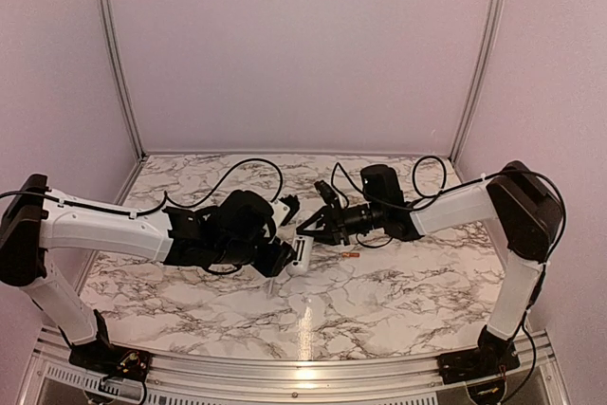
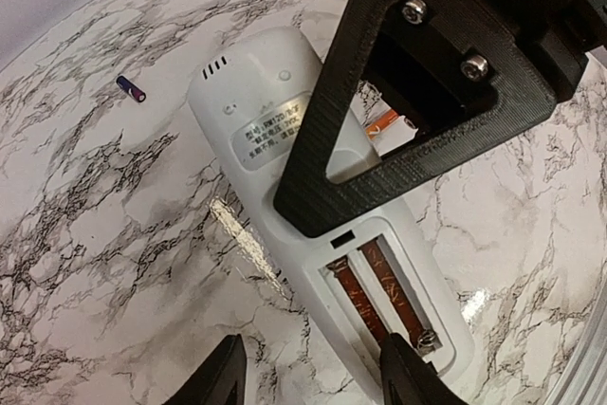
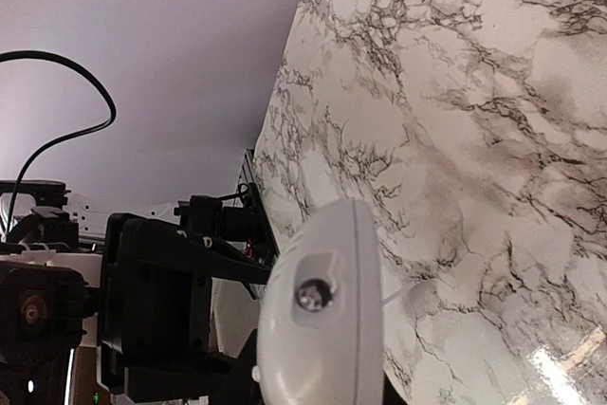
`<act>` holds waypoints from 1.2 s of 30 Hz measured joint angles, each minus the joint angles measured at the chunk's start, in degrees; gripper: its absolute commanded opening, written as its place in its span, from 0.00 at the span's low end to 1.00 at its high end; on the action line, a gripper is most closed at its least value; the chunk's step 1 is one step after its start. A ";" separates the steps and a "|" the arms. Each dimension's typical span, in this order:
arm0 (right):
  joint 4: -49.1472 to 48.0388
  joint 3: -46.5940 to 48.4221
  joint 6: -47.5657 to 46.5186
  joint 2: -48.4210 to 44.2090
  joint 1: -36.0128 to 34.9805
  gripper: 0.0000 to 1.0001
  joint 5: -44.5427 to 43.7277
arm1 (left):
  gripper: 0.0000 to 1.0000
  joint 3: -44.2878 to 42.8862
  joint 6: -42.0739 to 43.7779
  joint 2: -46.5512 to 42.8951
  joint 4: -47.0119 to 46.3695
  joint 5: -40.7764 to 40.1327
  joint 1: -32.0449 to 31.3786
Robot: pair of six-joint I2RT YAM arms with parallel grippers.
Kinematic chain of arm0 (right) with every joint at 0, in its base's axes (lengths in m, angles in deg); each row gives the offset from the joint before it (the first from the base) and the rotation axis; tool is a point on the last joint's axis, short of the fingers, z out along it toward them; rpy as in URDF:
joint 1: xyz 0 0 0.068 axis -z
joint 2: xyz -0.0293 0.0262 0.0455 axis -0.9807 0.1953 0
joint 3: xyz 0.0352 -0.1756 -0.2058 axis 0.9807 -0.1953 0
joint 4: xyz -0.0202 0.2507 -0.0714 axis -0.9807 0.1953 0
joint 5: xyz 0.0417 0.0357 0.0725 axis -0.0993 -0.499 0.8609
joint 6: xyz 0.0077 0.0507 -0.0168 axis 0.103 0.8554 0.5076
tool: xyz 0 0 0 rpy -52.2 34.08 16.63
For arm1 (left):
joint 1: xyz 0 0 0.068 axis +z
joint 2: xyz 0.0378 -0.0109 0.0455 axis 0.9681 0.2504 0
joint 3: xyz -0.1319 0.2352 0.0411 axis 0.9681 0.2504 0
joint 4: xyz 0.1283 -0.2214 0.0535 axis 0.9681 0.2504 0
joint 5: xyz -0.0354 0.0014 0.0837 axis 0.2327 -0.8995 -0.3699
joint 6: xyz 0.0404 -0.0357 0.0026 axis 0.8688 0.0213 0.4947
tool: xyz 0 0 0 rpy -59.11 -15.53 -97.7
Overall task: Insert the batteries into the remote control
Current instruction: Move the battery cover to the center of the board, then pick up the battery from the center of the board.
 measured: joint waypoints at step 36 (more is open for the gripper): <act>1.25 -14.60 -7.13 -15.87 18.36 0.00 0.76 | 0.75 -39.06 -1.90 32.17 9.51 -2.86 15.87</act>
